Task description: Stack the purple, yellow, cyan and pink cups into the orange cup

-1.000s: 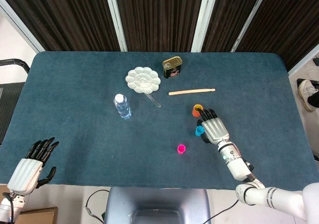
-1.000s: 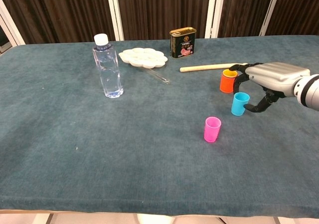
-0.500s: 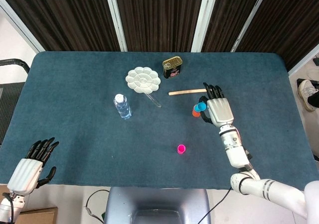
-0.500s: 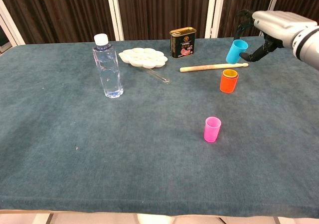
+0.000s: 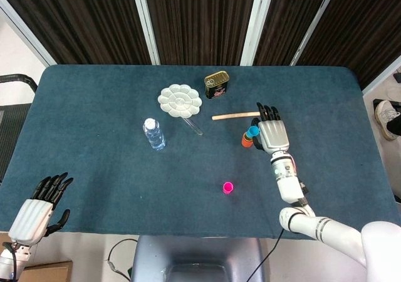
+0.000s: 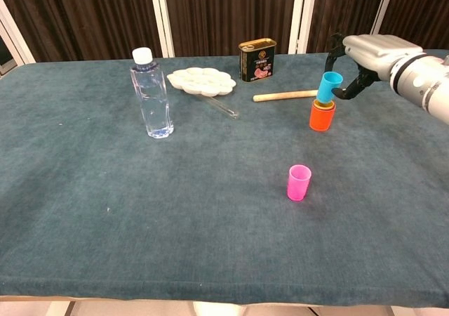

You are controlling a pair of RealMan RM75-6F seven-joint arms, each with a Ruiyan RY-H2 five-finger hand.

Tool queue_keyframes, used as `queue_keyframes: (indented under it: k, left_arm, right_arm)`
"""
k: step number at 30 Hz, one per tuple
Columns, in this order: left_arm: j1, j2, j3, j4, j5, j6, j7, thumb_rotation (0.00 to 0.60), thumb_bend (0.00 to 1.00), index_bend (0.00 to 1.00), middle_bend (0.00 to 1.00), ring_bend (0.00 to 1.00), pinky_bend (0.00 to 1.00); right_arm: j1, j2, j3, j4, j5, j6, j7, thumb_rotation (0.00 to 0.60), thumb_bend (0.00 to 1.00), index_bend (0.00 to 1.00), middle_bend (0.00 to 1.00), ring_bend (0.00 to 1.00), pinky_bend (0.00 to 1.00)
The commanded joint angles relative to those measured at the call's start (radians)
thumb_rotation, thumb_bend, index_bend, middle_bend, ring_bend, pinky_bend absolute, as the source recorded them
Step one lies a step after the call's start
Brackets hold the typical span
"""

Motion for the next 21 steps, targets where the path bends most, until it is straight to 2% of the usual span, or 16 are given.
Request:
queue_keyframes:
  k: [1,3,5,8,10,15,17,21]
  left_arm:
    - [0.0,0.0,0.0,0.0,-0.001,-0.001,0.001,0.6,0.46,0.0,0.0,0.0,0.07]
    - [0.0,0.0,0.0,0.0,-0.001,-0.001,0.001,0.6,0.46,0.0,0.0,0.0,0.07]
    - [0.0,0.001,0.0,-0.001,0.001,0.001,-0.001,0.6,0.46,0.0,0.0,0.0,0.07]
    - [0.0,0.001,-0.002,0.0,-0.002,0.002,-0.004,0.6,0.46,0.0,0.0,0.0,0.07]
    - [0.0,0.003,-0.002,0.0,-0.002,0.003,-0.007,0.6,0.46,0.0,0.0,0.0,0.07]
    - [-0.001,0.001,-0.003,0.004,0.0,0.005,-0.005,0.6,0.46,0.0,0.0,0.0,0.07]
    - [-0.001,-0.002,-0.003,0.006,-0.001,0.003,-0.004,0.6,0.46,0.0,0.0,0.0,0.07]
    - [0.0,-0.003,-0.002,0.003,0.001,0.005,0.0,0.6,0.46,0.0,0.0,0.0,0.07]
  right_arm:
    - [0.004,-0.01,-0.006,0.011,0.0,-0.004,-0.007,0.6,0.49,0.58,0.06,0.0,0.0]
    - [0.003,-0.014,-0.011,0.016,0.017,-0.013,-0.027,0.6,0.49,0.54,0.06,0.0,0.0]
    - [0.003,-0.007,-0.019,0.003,0.047,-0.036,-0.061,0.6,0.49,0.45,0.05,0.0,0.0]
    - [-0.003,0.014,-0.028,-0.032,0.053,-0.04,-0.075,0.6,0.49,0.23,0.01,0.0,0.0]
    - [-0.016,0.041,-0.034,-0.086,0.026,-0.029,-0.046,0.6,0.49,0.15,0.0,0.0,0.0]
    - [-0.07,0.139,-0.092,-0.296,-0.106,0.004,0.049,0.6,0.49,0.19,0.0,0.0,0.0]
    - [-0.096,0.189,-0.135,-0.405,-0.186,0.015,0.088,0.6,0.49,0.21,0.0,0.0,0.0]
    - [-0.123,0.252,-0.22,-0.537,-0.294,0.007,0.113,0.6,0.49,0.23,0.0,0.0,0.0]
